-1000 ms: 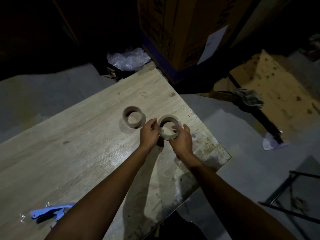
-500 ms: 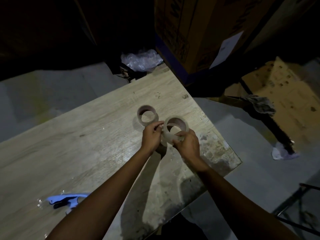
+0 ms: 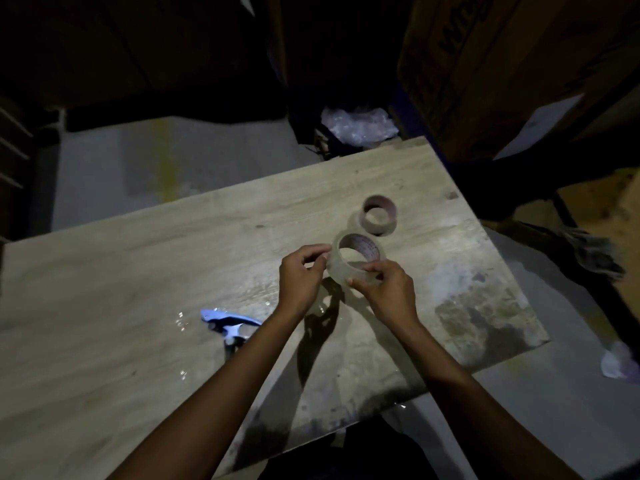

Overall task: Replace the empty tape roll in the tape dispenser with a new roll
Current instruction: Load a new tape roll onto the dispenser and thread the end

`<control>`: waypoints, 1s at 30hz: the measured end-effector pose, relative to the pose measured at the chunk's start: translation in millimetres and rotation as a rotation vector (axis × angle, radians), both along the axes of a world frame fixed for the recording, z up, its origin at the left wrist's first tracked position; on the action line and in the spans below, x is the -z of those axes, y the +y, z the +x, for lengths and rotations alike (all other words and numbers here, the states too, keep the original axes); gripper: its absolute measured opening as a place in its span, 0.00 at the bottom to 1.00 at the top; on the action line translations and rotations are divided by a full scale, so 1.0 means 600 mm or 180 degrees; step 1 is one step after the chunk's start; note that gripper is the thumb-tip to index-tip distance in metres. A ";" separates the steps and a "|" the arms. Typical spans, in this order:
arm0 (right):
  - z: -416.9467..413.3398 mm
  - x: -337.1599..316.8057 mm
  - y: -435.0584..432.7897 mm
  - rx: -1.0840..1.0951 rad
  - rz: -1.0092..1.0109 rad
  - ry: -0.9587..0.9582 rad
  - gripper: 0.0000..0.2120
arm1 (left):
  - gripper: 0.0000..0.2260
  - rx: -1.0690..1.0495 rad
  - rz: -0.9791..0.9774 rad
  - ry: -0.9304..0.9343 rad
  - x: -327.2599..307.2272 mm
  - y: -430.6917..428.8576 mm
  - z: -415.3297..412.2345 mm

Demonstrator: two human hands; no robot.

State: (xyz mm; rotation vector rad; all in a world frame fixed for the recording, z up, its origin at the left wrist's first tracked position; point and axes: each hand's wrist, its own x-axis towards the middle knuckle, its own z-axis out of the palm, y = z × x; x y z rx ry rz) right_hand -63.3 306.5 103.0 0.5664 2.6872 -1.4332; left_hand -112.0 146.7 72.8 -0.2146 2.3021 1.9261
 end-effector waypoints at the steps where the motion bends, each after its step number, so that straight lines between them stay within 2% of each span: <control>1: 0.006 0.002 -0.021 -0.0058 0.0027 0.0021 0.12 | 0.08 -0.0056 -0.0009 -0.0010 -0.001 -0.022 0.010; 5: 0.026 0.017 -0.102 -0.0252 -0.0004 0.0009 0.11 | 0.08 -0.0335 -0.0113 -0.0078 0.005 -0.110 0.054; 11: 0.038 0.049 -0.199 -0.0436 0.0237 0.0077 0.14 | 0.10 -0.0910 -0.0215 -0.0192 0.027 -0.228 0.113; 15: 0.035 0.073 -0.232 -0.0655 0.0626 0.0059 0.15 | 0.08 -0.1249 -0.0406 -0.0247 0.047 -0.278 0.141; 20: 0.034 0.097 -0.250 -0.0680 0.0703 -0.0105 0.14 | 0.05 -0.1505 -0.0688 -0.0555 0.076 -0.311 0.158; 22: 0.037 0.106 -0.255 -0.0706 0.0754 -0.0085 0.13 | 0.03 -0.1477 -0.0725 -0.0834 0.083 -0.313 0.164; 25: 0.044 0.117 -0.263 -0.0707 0.0800 -0.0017 0.12 | 0.07 -0.1264 -0.0767 -0.1182 0.093 -0.309 0.175; 30: 0.047 0.128 -0.264 -0.0554 0.0918 -0.0139 0.10 | 0.06 -0.1006 -0.0832 -0.1272 0.095 -0.294 0.191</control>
